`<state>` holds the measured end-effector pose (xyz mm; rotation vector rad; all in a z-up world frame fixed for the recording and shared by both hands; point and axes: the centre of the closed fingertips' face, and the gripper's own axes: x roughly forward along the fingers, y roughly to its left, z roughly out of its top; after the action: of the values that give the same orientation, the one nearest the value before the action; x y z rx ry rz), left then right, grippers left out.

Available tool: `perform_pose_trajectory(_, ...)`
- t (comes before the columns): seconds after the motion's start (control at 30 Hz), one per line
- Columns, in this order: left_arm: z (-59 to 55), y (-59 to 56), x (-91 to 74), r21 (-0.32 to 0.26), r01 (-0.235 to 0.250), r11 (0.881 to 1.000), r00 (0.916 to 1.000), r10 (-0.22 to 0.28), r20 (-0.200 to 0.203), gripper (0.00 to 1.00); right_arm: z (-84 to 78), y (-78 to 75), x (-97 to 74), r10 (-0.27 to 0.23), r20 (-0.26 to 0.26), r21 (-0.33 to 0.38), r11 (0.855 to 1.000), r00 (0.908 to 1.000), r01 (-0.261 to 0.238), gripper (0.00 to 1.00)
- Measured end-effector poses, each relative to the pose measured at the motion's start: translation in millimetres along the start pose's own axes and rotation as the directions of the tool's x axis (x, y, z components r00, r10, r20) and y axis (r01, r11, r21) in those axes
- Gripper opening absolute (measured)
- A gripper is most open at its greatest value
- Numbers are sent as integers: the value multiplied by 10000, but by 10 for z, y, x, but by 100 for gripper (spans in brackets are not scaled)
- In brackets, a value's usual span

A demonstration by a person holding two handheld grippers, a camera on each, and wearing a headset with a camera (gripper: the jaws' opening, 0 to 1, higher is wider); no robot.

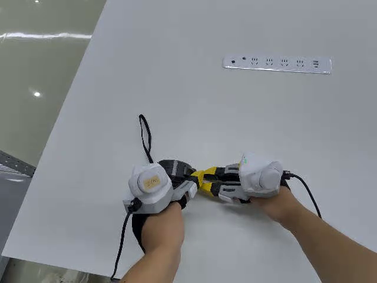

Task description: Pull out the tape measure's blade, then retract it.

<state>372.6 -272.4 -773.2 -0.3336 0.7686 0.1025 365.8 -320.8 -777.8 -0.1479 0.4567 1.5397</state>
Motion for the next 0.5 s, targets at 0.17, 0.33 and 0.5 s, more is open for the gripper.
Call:
perform_pose_trajectory(0.17,0,1,3,4,-1,10000,10000,1,-8,69,1,-4,-1,-27,45,70,10000,10000,26,12)
perform_pose_trajectory(0.33,-2,-1,1,42,26,10000,10000,-26,-12,69,1,-6,-2,-84,54,140,9999,9999,83,13)
perform_pose_trajectory(0.5,-3,0,1,89,47,9999,10000,-47,-51,70,1,-7,-3,-131,11,170,9998,9999,131,13)
